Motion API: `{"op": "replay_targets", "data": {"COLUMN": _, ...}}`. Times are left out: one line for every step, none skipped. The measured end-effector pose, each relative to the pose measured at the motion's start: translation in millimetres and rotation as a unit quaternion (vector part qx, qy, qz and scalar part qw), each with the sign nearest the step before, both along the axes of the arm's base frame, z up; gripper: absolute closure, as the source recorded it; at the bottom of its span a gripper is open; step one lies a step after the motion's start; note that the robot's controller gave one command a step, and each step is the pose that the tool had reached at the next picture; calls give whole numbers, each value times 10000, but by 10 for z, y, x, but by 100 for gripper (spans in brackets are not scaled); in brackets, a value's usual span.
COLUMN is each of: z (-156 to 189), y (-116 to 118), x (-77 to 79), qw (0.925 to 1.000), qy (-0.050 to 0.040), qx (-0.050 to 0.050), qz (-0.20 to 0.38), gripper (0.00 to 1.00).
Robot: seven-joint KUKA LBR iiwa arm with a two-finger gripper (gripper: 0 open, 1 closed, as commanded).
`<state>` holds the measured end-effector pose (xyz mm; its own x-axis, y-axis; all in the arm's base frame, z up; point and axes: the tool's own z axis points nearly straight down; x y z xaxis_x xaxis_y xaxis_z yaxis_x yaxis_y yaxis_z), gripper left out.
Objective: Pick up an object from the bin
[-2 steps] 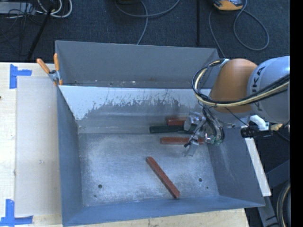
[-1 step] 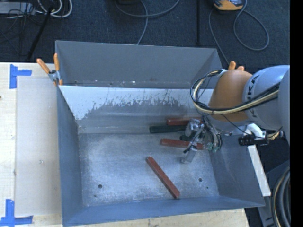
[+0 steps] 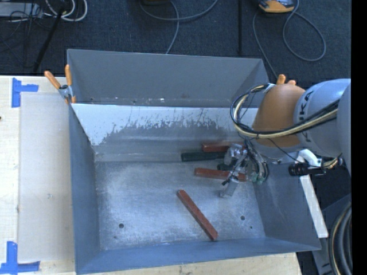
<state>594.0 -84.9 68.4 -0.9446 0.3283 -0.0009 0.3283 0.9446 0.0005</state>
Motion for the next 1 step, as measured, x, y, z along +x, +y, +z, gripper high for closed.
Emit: {"op": "replay_targets", "data": {"z": 33, "y": -6, "x": 20, "qw": 10000, "qy": -26, "qx": -11, "qz": 11, "gripper": 100}}
